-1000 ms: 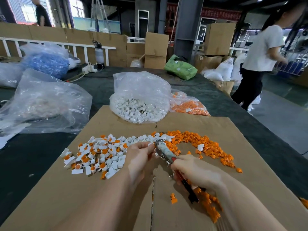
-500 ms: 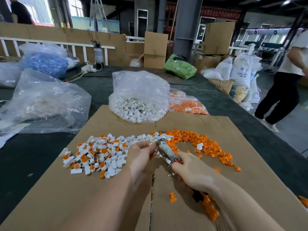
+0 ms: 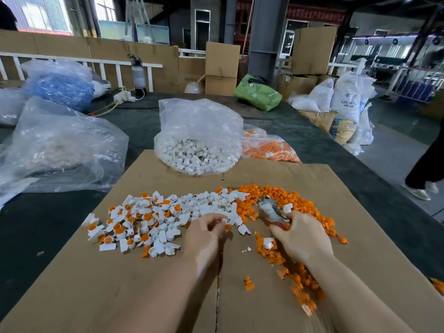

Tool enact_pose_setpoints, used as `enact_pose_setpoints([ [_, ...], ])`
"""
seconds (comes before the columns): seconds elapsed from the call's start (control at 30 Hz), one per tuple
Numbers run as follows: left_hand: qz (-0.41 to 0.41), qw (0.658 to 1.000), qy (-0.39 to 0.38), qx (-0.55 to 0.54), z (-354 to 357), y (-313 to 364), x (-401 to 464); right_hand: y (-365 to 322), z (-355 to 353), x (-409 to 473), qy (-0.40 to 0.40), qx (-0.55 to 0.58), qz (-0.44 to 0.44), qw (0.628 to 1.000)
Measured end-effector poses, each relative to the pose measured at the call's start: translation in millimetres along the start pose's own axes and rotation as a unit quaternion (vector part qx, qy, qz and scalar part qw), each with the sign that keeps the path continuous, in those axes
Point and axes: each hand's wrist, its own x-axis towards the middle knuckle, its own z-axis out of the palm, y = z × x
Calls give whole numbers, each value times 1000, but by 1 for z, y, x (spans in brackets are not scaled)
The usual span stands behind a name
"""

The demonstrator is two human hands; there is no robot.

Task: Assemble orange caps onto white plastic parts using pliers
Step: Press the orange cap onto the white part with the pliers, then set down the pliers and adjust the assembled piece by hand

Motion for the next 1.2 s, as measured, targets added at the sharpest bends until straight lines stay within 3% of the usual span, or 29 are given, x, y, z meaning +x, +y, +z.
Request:
enact_pose_setpoints([
  [0.1, 9, 999, 1, 36, 2, -4, 1, 10, 3, 9, 20, -106, 1, 994],
  [0.23, 7, 1000, 18, 10, 1, -4, 3, 13, 7, 14, 16, -158, 7, 987],
  [0.33, 12, 1000, 12, 13, -1, -5, 4, 5, 11, 7, 77, -193, -45, 977],
  [0.47, 14, 1000, -5, 21, 0, -6, 5, -19, 28, -14, 121, 11, -263, 957],
  [0.53, 26, 999, -12, 43, 1, -5, 5, -29, 39, -23, 127, 64, -319, 937],
  [0.73, 32, 998, -52, 23, -6, -4, -2, -37, 53, -27, 165, 139, -312, 925],
  [0.87, 76, 989, -103, 72, -6, -5, -8, -38, 56, -31, 178, 168, -308, 919],
  [1.0, 104, 987, -57, 110, -2, -5, -8, -38, 55, -32, 172, 177, -303, 921],
  [1.2, 128, 979, -47, 155, 0, -8, -9, -40, 53, -35, 177, 150, -345, 910],
])
